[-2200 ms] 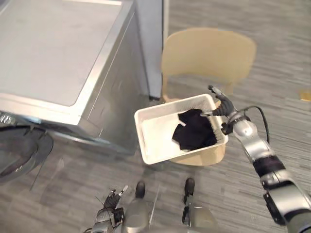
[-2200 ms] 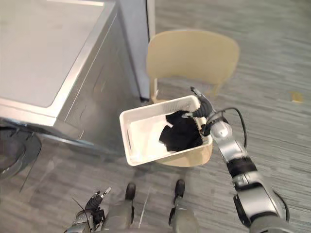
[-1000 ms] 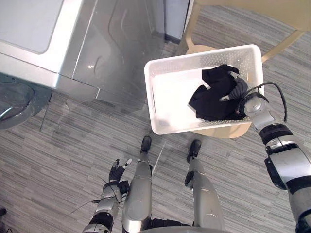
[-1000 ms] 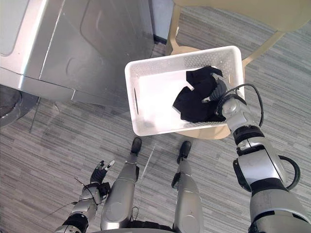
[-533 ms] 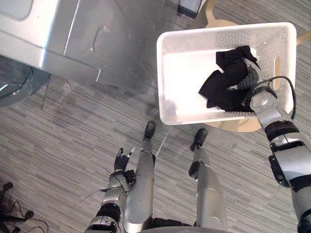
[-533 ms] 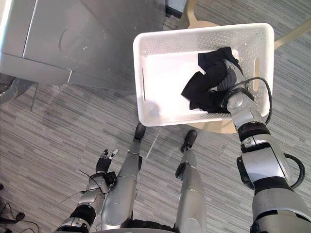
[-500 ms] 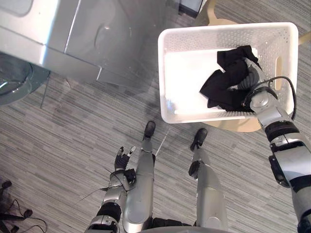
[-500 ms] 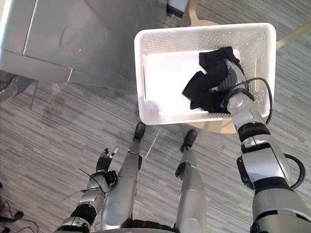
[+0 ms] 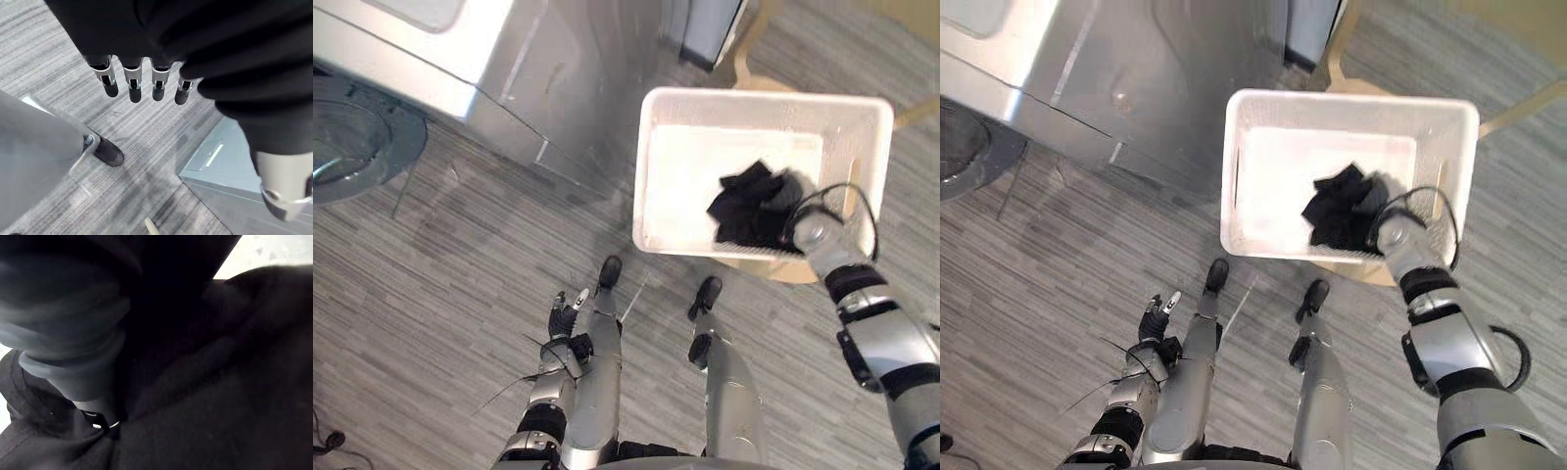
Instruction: Pick up the laundry basket with both hands and put the clothes into the washing machine.
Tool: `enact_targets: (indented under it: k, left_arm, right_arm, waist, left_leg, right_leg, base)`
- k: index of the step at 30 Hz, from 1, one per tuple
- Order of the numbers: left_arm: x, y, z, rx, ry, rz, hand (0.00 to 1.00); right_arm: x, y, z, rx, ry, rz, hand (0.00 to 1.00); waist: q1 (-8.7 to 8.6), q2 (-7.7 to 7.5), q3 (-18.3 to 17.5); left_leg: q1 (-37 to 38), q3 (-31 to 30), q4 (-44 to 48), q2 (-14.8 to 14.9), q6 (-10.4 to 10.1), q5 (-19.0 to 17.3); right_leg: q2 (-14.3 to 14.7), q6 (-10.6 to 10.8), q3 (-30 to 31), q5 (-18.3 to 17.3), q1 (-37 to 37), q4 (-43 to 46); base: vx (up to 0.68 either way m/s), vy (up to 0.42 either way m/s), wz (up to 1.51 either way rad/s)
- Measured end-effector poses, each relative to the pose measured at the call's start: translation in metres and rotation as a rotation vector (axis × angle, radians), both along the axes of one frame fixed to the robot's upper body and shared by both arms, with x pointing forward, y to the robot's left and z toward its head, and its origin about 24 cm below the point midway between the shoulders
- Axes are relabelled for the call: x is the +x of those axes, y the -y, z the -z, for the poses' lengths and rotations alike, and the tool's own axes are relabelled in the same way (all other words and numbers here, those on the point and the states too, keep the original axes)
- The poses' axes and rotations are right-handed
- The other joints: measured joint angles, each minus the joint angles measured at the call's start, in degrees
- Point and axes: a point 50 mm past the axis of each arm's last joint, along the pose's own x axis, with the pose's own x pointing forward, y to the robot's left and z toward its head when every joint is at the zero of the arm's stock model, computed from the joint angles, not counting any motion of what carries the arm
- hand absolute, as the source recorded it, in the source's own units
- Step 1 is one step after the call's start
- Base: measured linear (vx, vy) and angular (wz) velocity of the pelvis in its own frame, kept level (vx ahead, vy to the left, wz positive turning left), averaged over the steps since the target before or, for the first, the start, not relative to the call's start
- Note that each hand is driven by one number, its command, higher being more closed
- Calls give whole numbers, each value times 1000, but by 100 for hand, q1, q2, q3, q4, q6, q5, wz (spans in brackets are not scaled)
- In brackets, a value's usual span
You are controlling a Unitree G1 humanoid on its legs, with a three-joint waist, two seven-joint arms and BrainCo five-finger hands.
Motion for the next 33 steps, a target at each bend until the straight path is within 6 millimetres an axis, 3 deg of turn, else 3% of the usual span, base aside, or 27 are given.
enact_targets:
  k: [2,6,7,11,14,18,20,22,23,25,26,28,29,31,33]
  left_arm:
    - [-5,-4,7,9,-37,-1,0]
    - [-20,-14,21,4,-117,-26,0]
    - [-31,-21,28,-8,-153,-62,0]
    - [-84,-51,54,-62,-298,-245,0]
    - [-111,-62,63,-124,-344,-371,0]
    - [-122,-80,60,-189,-299,-538,0]
    - [-120,-96,47,-187,-207,-621,0]
    - [-113,-122,19,-139,-52,-712,0]
    - [-113,-123,17,-137,-43,-716,0]
    - [-99,-147,-26,-61,168,-783,0]
    - [-97,-151,-36,-46,215,-791,0]
    - [-84,-163,-76,69,366,-787,0]
    - [-81,-164,-86,93,404,-785,0]
    - [-69,-160,-131,255,549,-735,0]
    - [-55,-150,-163,376,654,-666,0]
  right_arm:
    - [-5,-5,18,31,-68,-3,100]
    - [-4,7,5,239,9,79,100]
    - [-6,12,1,331,60,107,100]
    - [-23,17,7,515,172,159,100]
    - [-35,23,6,547,235,173,100]
    - [-44,28,0,560,288,170,100]
    - [-46,29,-7,566,322,164,100]
    - [-52,39,-21,576,398,178,100]
    - [-52,40,-22,576,402,179,100]
    - [-57,51,-45,556,501,185,100]
    - [-59,53,-52,548,530,183,100]
    - [-66,55,-80,544,659,161,100]
    - [-69,56,-86,548,688,157,100]
    - [-76,53,-105,563,791,122,100]
    - [-80,49,-116,558,850,88,100]
  waist:
    - [39,-24,-39]
    - [39,-50,-51]
    - [32,-128,-130]
    - [-102,-522,-852]
    - [-233,-653,-1282]
    - [-285,-624,-1729]
    - [-344,-618,-1875]
    - [-372,-606,-2134]
    - [-372,-602,-2141]
    - [-389,-523,-2380]
    - [-388,-505,-2420]
    - [-418,-407,-2495]
    - [-431,-385,-2528]
    - [-536,-302,-2639]
    - [-544,-258,-2717]
  left_leg:
    - [273,70,-62,18,4,-2]
    - [755,230,-211,50,28,16]
    - [938,285,-306,77,36,22]
    - [1346,330,-695,147,39,80]
    - [1679,414,-865,126,39,80]
    - [1959,548,-987,80,100,38]
    - [2113,602,-1050,76,121,25]
    - [2194,660,-1084,77,143,-2]
    - [2204,664,-1084,77,143,-5]
    - [2343,768,-1075,80,159,-83]
    - [2368,793,-1074,81,163,-92]
    - [2508,897,-1072,89,173,-134]
    - [2538,917,-1071,85,179,-147]
    - [2663,981,-1070,75,202,-182]
    - [2725,1098,-1051,75,207,-215]
  right_leg:
    - [-1,0,34,-21,200,30]
    - [17,3,123,-19,563,-15]
    - [46,5,156,-11,708,-88]
    - [146,28,178,57,1083,-480]
    - [148,101,252,138,1467,-829]
    - [136,139,318,273,1782,-1185]
    - [146,164,366,328,1948,-1352]
    - [164,176,456,377,2017,-1481]
    - [165,177,461,377,2027,-1485]
    - [179,184,557,405,2151,-1581]
    - [181,185,594,416,2158,-1583]
    - [185,182,631,428,2257,-1596]
    - [182,183,645,427,2273,-1596]
    - [171,186,695,425,2358,-1596]
    - [173,186,802,425,2365,-1596]
  base:
    - [-12,-19,-6]
    - [-48,-19,-16]
    - [-7,-29,-13]
    - [76,-19,-6]
    - [107,28,-6]
    - [76,37,-13]
    - [56,22,-13]
    - [57,15,-15]
    - [52,9,-17]
    - [31,7,-21]
    - [26,6,-25]
    - [17,2,-20]
    - [1,4,-14]
    - [-3,8,-14]
    - [-18,4,-22]
